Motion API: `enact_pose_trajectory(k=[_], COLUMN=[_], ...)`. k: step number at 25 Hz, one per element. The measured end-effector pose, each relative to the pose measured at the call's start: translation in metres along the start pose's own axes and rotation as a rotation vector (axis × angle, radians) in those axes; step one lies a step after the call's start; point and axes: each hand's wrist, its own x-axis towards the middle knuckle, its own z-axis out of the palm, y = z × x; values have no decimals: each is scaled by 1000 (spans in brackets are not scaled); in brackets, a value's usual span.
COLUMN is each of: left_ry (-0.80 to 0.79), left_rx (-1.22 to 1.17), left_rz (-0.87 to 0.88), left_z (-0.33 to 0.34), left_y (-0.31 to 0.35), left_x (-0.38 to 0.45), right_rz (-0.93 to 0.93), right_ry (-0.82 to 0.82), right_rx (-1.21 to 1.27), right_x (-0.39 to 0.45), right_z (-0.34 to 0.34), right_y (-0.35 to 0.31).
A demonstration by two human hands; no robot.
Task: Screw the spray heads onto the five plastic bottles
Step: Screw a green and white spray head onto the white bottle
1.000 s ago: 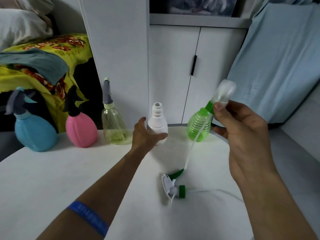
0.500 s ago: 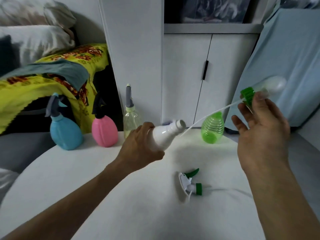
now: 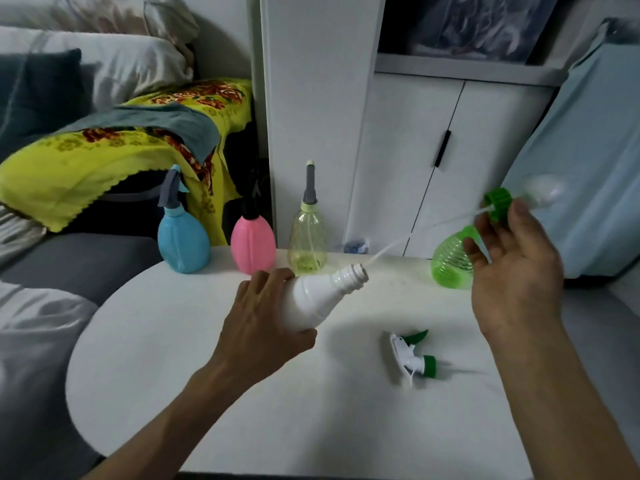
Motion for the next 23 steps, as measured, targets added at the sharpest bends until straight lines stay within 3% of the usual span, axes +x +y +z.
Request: enact_pose_trajectory(k=[7, 13, 18, 23], left_ry=[12, 26, 68, 105], left_rx=[-29, -63, -20, 23], left_rz=[-32, -32, 66, 183], left_z=[-6, -10, -13, -24], left_y=[-10, -3, 7, 0], left_x=[1, 6, 8, 11], right_rz=[35, 148, 135, 114], right_ry=[10, -125, -260, -385], right_rx=[31, -54, -482, -673], right_x=[8, -12, -38, -34], right_z=[2, 17, 25, 19], right_y=[3, 24, 44, 43])
